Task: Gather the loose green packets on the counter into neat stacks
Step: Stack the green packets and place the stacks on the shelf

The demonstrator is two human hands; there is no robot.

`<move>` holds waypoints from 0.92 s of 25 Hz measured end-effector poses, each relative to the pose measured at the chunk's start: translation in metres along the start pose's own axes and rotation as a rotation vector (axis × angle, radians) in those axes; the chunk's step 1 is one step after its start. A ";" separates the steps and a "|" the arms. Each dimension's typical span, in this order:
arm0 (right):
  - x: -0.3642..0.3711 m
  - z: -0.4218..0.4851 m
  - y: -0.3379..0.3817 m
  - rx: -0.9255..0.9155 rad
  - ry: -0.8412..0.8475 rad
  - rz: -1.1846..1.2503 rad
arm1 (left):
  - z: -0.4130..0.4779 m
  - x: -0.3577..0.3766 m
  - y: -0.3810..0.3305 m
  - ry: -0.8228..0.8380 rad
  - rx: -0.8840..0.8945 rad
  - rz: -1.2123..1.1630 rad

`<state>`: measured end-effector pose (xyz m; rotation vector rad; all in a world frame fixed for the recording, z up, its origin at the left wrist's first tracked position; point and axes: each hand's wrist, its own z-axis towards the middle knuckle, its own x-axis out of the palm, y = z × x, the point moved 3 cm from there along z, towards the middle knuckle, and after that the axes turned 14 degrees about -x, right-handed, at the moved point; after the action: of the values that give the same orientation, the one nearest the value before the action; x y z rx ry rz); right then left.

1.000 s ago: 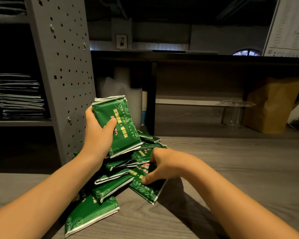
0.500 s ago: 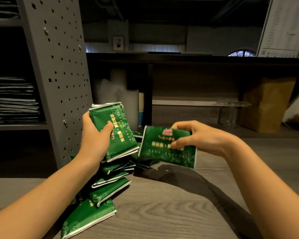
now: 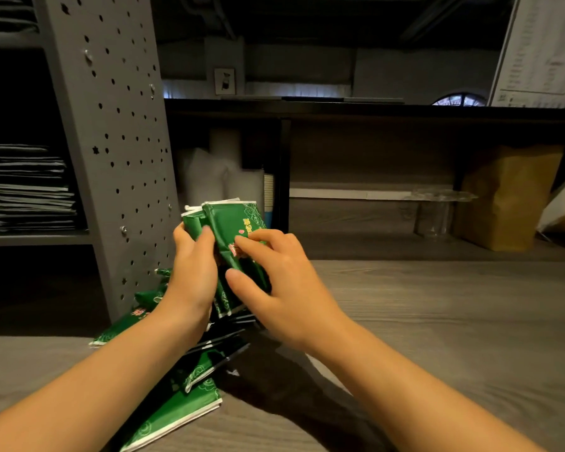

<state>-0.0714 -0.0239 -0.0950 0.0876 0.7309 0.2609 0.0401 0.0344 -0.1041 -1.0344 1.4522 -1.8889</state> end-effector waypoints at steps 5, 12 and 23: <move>0.005 -0.002 0.003 -0.023 0.089 0.098 | 0.000 0.002 0.002 0.096 -0.028 -0.007; -0.010 -0.007 -0.052 0.237 -0.210 0.203 | 0.012 -0.014 -0.011 -0.105 0.125 0.177; 0.050 0.053 -0.137 0.416 0.507 -0.030 | 0.018 -0.028 -0.025 -0.207 0.368 0.387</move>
<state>0.0274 -0.1418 -0.1110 0.4162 1.2841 0.0961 0.0716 0.0528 -0.0848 -0.6915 1.0451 -1.6311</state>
